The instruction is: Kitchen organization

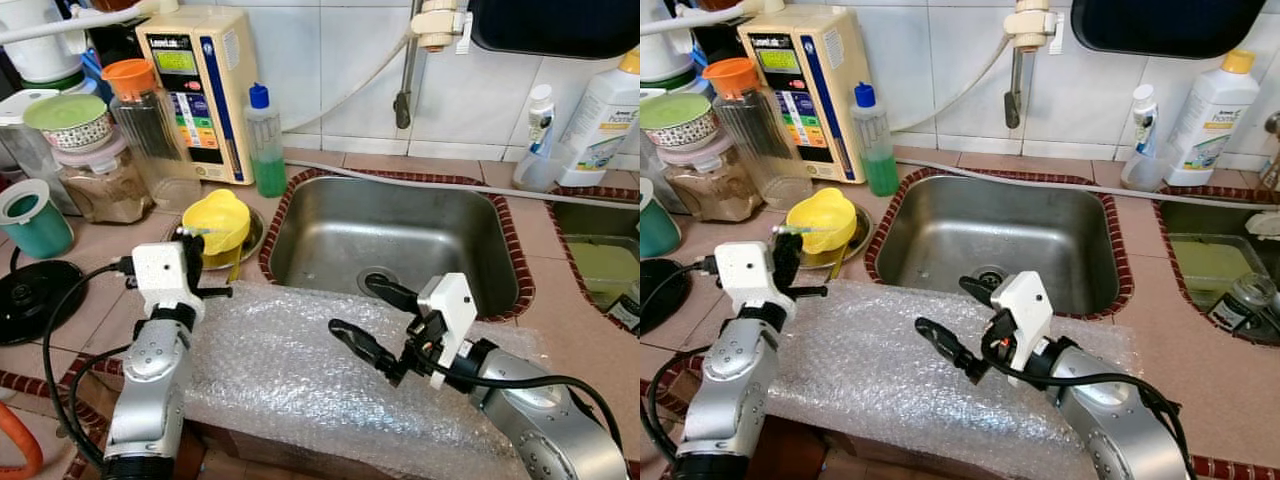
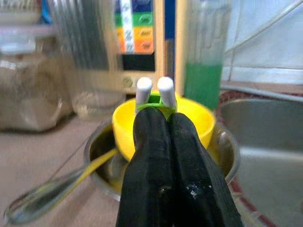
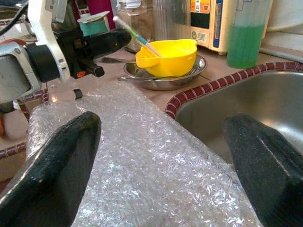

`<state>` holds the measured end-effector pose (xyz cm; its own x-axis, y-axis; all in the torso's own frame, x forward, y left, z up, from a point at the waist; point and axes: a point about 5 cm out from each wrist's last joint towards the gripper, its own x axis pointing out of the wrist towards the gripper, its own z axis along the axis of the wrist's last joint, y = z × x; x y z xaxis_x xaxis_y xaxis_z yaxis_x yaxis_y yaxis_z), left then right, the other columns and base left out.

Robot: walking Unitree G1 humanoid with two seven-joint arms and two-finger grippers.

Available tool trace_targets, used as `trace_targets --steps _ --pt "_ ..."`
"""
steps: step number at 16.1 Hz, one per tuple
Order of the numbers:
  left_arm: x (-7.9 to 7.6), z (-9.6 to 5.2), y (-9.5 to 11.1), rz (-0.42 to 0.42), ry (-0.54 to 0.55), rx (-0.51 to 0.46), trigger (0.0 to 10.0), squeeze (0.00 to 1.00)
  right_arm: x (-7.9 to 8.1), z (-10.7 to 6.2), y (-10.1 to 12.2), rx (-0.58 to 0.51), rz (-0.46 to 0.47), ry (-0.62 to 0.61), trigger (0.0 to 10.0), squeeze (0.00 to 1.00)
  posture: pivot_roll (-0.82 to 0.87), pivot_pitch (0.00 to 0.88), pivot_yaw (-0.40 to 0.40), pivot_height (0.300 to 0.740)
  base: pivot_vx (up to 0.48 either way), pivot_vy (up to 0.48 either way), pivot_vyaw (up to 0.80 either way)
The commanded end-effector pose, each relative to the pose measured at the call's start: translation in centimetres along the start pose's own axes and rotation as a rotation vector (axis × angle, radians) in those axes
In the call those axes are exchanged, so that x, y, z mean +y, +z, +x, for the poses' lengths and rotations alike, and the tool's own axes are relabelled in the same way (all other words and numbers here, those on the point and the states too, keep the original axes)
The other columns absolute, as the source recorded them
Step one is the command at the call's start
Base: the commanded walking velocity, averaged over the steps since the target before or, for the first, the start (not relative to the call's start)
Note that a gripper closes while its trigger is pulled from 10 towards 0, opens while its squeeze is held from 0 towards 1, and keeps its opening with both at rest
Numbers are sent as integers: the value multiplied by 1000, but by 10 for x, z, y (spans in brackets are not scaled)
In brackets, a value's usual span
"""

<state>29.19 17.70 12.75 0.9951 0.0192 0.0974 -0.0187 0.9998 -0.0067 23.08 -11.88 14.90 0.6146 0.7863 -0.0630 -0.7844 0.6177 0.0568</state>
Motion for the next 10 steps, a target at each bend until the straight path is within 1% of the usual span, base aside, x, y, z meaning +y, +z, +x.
trace_targets --steps 1,4,5,7,8,10 --pt "-4 2 19 48 -22 -84 0 0 -4 0 4 -9 -16 -10 10000 0 -13 0 54 740 0 0 0" --pt "-8 5 34 91 -41 -149 0 0 -5 0 5 -13 -21 -20 10000 0 -12 0 56 740 0 0 0" --pt "-10 8 42 99 -51 -181 0 0 -7 0 6 -19 -23 -33 10000 0 -12 0 56 740 0 0 0" --pt "-19 13 60 108 -97 -242 0 0 -18 1 11 -46 -48 -101 10000 0 -10 0 60 740 0 0 0" --pt "-21 14 64 113 -109 -258 0 0 -21 1 12 -53 -57 -121 10000 0 -10 0 60 740 0 0 0" --pt "-29 17 71 106 -161 -268 0 0 -33 0 18 -76 -96 -195 10000 0 -8 0 66 740 0 0 0"
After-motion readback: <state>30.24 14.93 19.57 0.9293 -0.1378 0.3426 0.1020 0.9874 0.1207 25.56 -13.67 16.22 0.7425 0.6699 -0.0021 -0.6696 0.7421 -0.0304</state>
